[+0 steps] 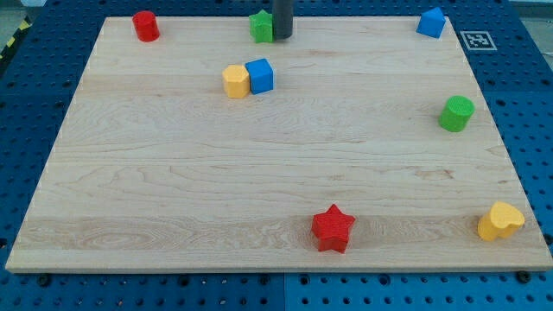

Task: Slide the blue triangle towards the green circle

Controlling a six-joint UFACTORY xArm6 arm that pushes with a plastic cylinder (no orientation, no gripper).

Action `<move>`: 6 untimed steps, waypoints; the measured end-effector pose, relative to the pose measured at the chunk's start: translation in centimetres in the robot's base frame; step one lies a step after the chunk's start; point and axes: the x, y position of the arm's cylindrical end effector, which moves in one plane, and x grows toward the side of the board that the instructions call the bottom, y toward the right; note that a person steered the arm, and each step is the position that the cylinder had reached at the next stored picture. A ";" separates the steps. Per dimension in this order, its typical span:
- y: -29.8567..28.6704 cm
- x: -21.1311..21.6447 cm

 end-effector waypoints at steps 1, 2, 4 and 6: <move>0.0 0.0; 0.2 0.0; 7.1 -0.1; 8.2 0.0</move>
